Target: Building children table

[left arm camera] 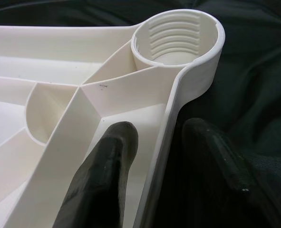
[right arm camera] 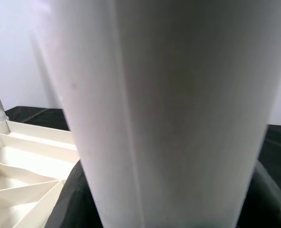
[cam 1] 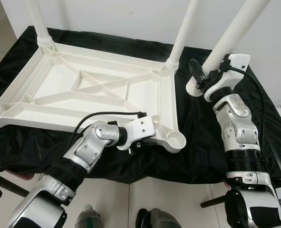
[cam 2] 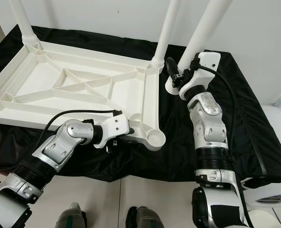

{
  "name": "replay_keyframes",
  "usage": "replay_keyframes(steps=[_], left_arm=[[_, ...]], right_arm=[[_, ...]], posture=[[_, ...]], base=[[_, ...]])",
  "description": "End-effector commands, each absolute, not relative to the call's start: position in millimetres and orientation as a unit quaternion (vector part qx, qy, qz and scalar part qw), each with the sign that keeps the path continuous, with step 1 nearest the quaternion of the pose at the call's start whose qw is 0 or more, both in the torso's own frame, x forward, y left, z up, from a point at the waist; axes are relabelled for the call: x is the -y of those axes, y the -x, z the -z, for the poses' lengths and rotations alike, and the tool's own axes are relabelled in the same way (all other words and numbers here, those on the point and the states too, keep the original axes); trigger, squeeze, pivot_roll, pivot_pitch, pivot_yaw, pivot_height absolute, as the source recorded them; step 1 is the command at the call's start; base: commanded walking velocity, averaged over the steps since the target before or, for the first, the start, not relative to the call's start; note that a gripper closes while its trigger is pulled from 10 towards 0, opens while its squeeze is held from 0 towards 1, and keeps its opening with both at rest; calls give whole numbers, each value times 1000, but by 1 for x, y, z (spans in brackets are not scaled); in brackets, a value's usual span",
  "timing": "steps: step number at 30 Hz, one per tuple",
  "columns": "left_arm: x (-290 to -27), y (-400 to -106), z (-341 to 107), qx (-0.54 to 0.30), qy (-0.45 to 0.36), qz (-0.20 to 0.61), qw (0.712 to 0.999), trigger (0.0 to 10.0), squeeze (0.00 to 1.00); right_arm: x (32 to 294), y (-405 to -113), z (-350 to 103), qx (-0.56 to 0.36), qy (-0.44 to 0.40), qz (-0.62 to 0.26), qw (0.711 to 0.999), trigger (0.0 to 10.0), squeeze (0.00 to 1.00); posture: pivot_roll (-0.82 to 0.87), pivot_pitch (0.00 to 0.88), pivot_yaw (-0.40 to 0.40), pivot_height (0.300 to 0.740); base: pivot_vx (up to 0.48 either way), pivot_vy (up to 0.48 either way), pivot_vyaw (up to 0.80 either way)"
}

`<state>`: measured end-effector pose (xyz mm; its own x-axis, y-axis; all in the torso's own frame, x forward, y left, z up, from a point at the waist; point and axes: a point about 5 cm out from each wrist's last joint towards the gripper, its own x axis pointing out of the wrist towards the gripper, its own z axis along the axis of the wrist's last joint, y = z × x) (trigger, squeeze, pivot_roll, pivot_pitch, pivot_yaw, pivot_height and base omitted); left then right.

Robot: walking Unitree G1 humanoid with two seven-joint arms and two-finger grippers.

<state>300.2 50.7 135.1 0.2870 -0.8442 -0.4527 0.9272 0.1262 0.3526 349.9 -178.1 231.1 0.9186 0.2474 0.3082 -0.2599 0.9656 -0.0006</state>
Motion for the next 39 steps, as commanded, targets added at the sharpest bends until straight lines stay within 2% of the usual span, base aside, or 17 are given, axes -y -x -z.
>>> replay_keyframes(steps=[1, 13, 14, 15, 19, 20, 23, 24, 28, 29, 30, 31, 33, 34, 36, 37, 39], left_arm=[[-52, -311, -138, -57, -313, 541, 779, 10000, 0], [-48, -304, -122, -78, -326, 552, 763, 10000, 0], [-48, -304, -122, -77, -322, 553, 765, 3137, 0], [-48, -305, -123, -76, -319, 553, 766, 0, 0], [-49, -309, -131, -66, -306, 549, 775, 0, 0], [-50, -311, -133, -64, -307, 546, 777, 1804, 0], [-50, -312, -134, -62, -308, 545, 777, 1804, 0], [-51, -314, -135, -62, -308, 540, 781, 10000, 0], [-52, -318, -136, -63, -308, 533, 785, 9412, 0], [-51, -318, -135, -62, -310, 531, 786, 5020, 0], [-51, -318, -135, -62, -310, 531, 786, 5020, 0], [-50, -318, -136, -59, -305, 529, 790, 0, 0], [-50, -318, -137, -57, -305, 527, 791, 0, 0], [-50, -319, -137, -57, -307, 524, 793, 3608, 0], [-50, -319, -137, -56, -309, 521, 793, 3608, 0], [-50, -319, -137, -58, -311, 520, 793, 10000, 0], [-51, -320, -137, -58, -312, 520, 793, 10000, 0]], right_arm=[[182, -348, -233, 164, -18, -125, 978, 10000, 0], [184, -349, -235, 165, -15, -122, 979, 10000, 0], [184, -349, -235, 165, -15, -122, 979, 10000, 0], [184, -348, -235, 165, -15, -122, 979, 10000, 0], [182, -347, -232, 161, -14, -129, 979, 10000, 0], [181, -345, -229, 154, -12, -135, 979, 10000, 0], [181, -345, -226, 150, -11, -140, 979, 10000, 0], [178, -343, -222, 142, -4, -152, 978, 10000, 0], [171, -335, -210, 122, 13, -189, 974, 10000, 0], [168, -333, -207, 116, 19, -200, 973, 10000, 0], [168, -333, -207, 116, 19, -200, 973, 10000, 0], [165, -328, -202, 107, 27, -218, 970, 10000, 0], [164, -327, -201, 106, 30, -222, 969, 10000, 0], [163, -326, -200, 102, 27, -226, 968, 10000, 0], [163, -325, -200, 100, 25, -229, 968, 10000, 0], [163, -324, -200, 99, 25, -231, 968, 10000, 0], [163, -323, -199, 95, 27, -237, 966, 10000, 0]], posture=[[51, 73, -98, 740], [49, 70, -96, 740], [49, 67, -95, 740], [49, 67, -95, 740], [50, 65, -95, 740], [50, 63, -95, 740], [50, 63, -95, 740], [50, 62, -96, 740], [46, 54, -96, 740], [45, 52, -96, 740], [45, 52, -96, 740], [43, 50, -94, 740], [42, 50, -93, 740], [43, 48, -94, 740], [43, 48, -94, 740], [43, 47, -93, 740], [45, 46, -96, 740]], base=[[0, 0, 0], [0, 0, 0], [0, 0, 0], [0, 0, 0], [0, 0, 0], [0, 0, 0], [0, 0, 0], [0, 0, 0], [0, 0, 0], [0, 0, 0], [0, 0, 0], [0, 0, 0], [0, 0, 0], [0, 0, 0], [0, 0, 0], [0, 0, 0], [0, 0, 0]])
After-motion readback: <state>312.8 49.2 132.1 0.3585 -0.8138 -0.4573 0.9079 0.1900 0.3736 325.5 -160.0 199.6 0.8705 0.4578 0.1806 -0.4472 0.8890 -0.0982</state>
